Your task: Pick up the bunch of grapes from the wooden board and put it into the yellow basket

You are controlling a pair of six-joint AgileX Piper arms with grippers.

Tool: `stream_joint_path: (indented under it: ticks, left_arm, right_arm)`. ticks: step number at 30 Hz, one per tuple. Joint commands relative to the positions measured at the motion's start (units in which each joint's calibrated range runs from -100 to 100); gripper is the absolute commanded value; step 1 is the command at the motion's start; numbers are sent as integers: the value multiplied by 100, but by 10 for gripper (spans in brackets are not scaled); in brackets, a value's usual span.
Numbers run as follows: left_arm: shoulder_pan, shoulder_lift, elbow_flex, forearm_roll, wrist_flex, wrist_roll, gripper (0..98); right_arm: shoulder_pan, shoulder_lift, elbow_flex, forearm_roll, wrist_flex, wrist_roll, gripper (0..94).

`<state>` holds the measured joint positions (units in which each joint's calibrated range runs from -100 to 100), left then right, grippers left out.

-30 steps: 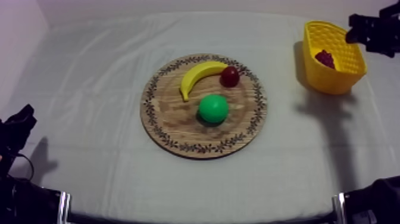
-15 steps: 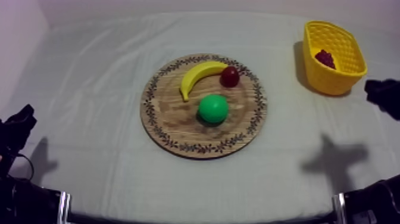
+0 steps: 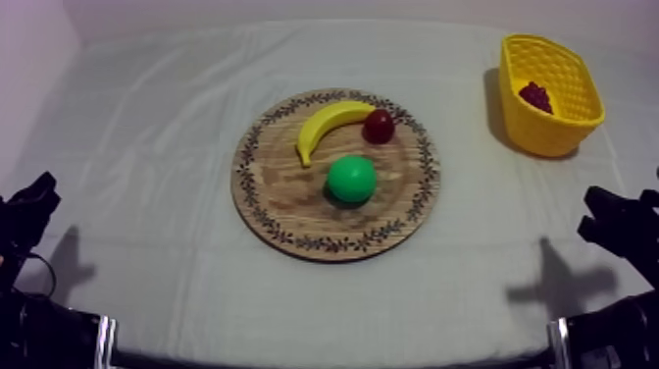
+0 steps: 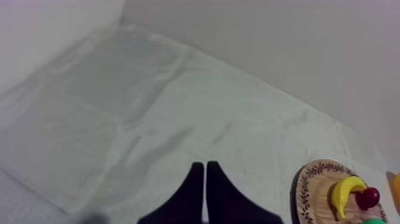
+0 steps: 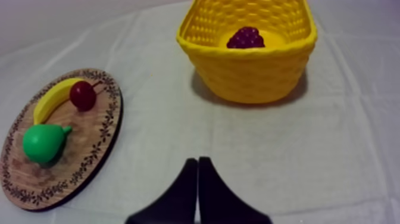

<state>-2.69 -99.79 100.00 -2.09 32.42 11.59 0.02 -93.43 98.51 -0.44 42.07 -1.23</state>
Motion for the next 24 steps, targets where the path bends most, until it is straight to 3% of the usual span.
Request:
stream_joint_path:
  ticks: [1, 5, 14, 24]
  left_arm:
    - [-3, 5, 0, -4, -1, 0, 1]
    - [-3, 5, 0, -4, -1, -2, 1]
    - [-3, 5, 0, -4, -1, 1, 1]
    - [-3, 5, 0, -4, -1, 1, 1]
  right_arm:
    - [9, -133, 17, -23, -51, -58, 7]
    - [17, -202, 91, -34, -243, 9, 4]
    - [21, -224, 125, -36, -340, 1201, 3]
    - [21, -224, 126, -36, -344, 1270, 2]
